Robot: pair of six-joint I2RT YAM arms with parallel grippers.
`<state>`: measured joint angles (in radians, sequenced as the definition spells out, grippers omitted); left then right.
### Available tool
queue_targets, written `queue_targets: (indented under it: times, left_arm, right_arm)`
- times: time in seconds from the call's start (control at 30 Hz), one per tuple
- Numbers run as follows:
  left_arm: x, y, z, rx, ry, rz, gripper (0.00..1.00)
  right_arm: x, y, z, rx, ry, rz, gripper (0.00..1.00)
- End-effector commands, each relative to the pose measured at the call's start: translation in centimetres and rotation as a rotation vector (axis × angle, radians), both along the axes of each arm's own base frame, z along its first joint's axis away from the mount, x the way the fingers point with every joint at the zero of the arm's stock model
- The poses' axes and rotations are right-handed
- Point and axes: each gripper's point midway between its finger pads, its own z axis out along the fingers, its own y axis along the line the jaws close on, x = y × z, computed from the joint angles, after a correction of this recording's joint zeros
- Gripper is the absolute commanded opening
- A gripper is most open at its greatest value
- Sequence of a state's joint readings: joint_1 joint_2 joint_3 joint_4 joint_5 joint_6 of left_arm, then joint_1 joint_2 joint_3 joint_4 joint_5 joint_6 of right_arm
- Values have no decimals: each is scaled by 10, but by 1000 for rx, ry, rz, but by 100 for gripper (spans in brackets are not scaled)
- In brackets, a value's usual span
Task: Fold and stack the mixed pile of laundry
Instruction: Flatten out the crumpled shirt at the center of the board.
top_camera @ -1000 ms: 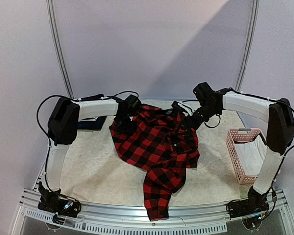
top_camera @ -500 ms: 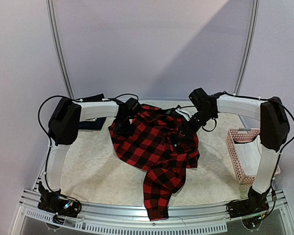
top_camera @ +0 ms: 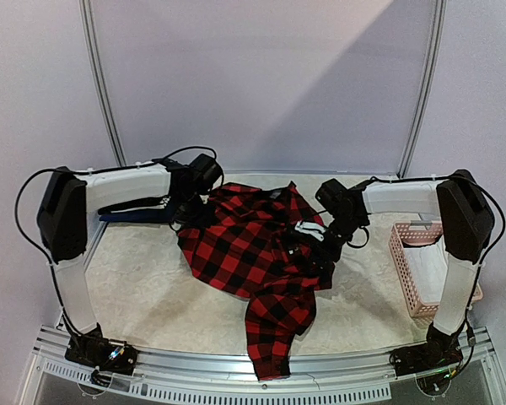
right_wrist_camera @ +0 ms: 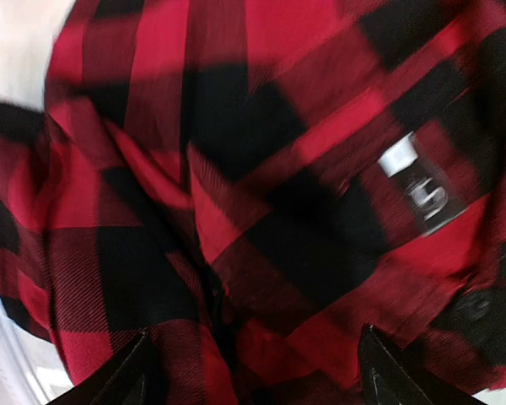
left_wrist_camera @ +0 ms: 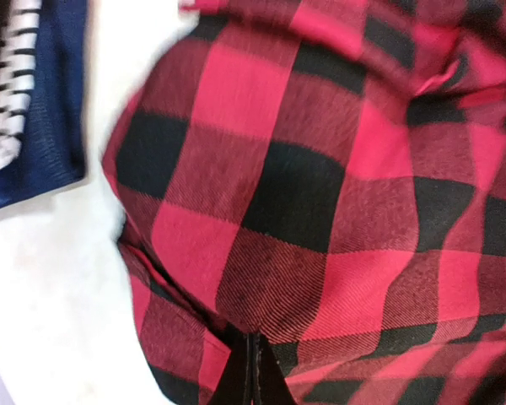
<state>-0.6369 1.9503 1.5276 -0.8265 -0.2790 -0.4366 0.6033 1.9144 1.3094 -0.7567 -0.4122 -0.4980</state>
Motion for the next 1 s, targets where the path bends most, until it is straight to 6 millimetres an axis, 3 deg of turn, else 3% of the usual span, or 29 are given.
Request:
queue_targets:
  times: [0.0, 0.07, 0.1, 0.13, 0.2, 0.3, 0.4, 0.63, 0.8, 0.97]
  left_arm:
    - [-27, 20, 18, 8, -11, 35, 0]
    - [-38, 29, 20, 7, -9, 51, 0]
    - [-44, 34, 21, 5, -9, 57, 0]
    - [-48, 36, 22, -2, -15, 60, 0]
    - [-53, 41, 22, -8, -29, 62, 0]
    - [-56, 45, 13, -3, -27, 71, 14]
    - [-60, 44, 2, -3, -1, 87, 22]
    - [-72, 33, -25, -25, 62, 95, 32]
    - [-78, 25, -45, 3, 135, 77, 33]
    - [-82, 30, -65, 83, 174, 68, 31]
  right_arm:
    - [-1, -8, -10, -73, -107, 101, 81]
    - [3, -13, -17, -103, -126, 98, 72]
    - [3, -14, -20, -114, -132, 104, 59]
    - [4, -16, -21, -123, -139, 112, 39]
    - [3, -17, -22, -129, -135, 119, 20]
    - [-2, -16, -22, -122, -111, 130, 1]
    - [-5, -19, -23, -135, -93, 129, 0]
    - [-13, -26, -16, -142, -82, 114, 0]
    - [-14, -24, -18, -134, -64, 106, 0]
    - [-16, -22, -19, -126, -51, 102, 0]
